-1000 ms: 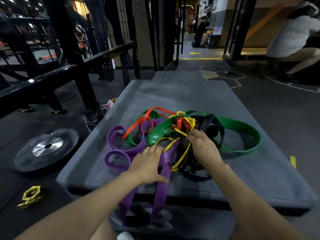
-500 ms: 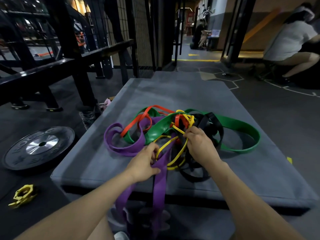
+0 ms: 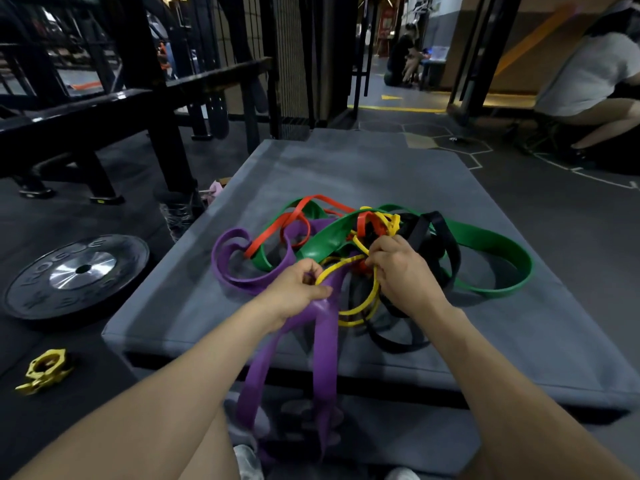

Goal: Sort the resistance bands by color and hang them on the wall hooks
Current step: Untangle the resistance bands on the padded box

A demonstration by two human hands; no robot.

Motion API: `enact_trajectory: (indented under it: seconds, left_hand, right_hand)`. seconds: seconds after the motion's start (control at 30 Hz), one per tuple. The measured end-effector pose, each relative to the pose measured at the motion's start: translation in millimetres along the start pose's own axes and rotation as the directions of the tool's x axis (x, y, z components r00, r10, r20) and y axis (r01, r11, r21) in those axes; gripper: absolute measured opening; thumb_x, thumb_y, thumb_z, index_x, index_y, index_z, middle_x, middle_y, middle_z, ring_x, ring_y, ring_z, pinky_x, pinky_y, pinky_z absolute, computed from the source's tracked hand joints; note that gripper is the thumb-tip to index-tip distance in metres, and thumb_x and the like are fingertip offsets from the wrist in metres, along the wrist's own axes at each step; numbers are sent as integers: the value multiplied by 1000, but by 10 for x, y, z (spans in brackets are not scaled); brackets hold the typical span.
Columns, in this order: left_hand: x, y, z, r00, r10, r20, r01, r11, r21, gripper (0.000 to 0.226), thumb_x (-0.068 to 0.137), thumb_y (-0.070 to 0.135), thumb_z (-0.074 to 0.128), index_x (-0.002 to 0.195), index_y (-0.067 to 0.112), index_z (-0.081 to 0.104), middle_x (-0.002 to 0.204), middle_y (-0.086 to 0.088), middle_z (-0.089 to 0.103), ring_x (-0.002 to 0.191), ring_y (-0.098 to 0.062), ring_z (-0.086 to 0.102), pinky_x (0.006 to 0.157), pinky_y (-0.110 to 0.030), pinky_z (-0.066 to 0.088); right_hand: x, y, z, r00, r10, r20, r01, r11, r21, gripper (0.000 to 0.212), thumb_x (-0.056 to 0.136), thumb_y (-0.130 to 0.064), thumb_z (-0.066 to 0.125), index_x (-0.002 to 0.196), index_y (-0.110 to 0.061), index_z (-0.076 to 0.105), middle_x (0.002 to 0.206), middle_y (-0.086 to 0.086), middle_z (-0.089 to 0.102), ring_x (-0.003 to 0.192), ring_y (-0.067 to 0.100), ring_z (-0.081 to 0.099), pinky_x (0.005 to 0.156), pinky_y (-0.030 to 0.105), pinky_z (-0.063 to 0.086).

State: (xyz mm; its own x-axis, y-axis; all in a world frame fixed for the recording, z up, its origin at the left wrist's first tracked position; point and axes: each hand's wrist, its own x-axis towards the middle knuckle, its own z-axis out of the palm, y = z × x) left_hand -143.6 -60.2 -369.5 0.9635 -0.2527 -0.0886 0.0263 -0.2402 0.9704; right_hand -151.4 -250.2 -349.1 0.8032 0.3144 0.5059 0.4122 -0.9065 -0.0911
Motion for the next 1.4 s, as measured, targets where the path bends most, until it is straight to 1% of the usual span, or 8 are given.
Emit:
enact_trajectory:
  seconds: [0.2,0.33,0.5,0.63,0.83,1.1,1.27,1.4]
  left_hand:
    - [49,146,-22,986,-108,-128,44,905,-422,22,88,0,54,72,15,49,69,-3,52,61,-10,50,58,-18,43]
    - [-18,316,-31,983,-185,3,139,722,-677,25,91,11,39,89,8,63,71,-6,64,63,-17,59,54,-22,52]
    - [-75,388,52,997,19,73,33,764,-644,45,84,-17,24,110,-2,57,83,-9,70,73,-16,68,68,-22,58]
    - [-43,403,56,993,49,105,26,788,-615,44,86,-21,26,103,2,60,76,-2,73,71,-11,69,70,-20,57]
    - [-5,585,-78,981,-79,178,166,815,-555,34,84,-12,22,72,5,48,44,1,55,36,-6,50,41,-14,44]
    - [327,915,-382,993,-31,114,111,557,-823,30,93,0,30,77,7,54,64,-1,48,40,-2,48,40,-10,41]
    - [458,777,-96,997,71,36,-26,722,-692,23,89,-9,45,89,8,60,67,0,67,55,-4,65,52,-14,53]
    - [551,569,71,991,65,-118,-103,932,-347,27,74,-7,69,83,13,52,79,-4,55,74,-15,57,72,-21,50]
  right_hand:
    - [10,-265,-73,959,-142,244,148,989,-5,31,77,-11,41,79,-8,72,86,7,66,89,28,57,73,32,54]
    - [-40,-350,-97,891,82,447,-223,936,274,26,92,-18,42,87,-3,63,93,17,64,96,32,56,78,35,45]
    - [22,-332,-73,792,275,545,-591,567,573,71,77,-70,49,64,0,58,61,4,65,63,16,65,74,34,53]
    - [67,-357,-58,788,313,530,-608,528,592,40,86,-37,63,56,-13,51,53,0,50,56,16,49,63,35,44]
    - [249,-281,-186,791,341,508,-611,469,638,30,83,-19,69,60,-7,55,52,3,44,45,10,41,46,19,34]
    - [1027,171,-322,673,720,170,-555,340,759,34,74,-29,77,55,-10,55,52,7,54,49,18,49,51,33,43]
    - [1031,136,-21,702,706,94,-586,497,640,41,67,-45,74,50,-15,51,61,14,62,61,26,53,59,38,43]
    - [804,23,113,769,593,240,-517,356,778,29,82,-11,68,57,-15,53,45,0,57,42,16,55,52,31,52]
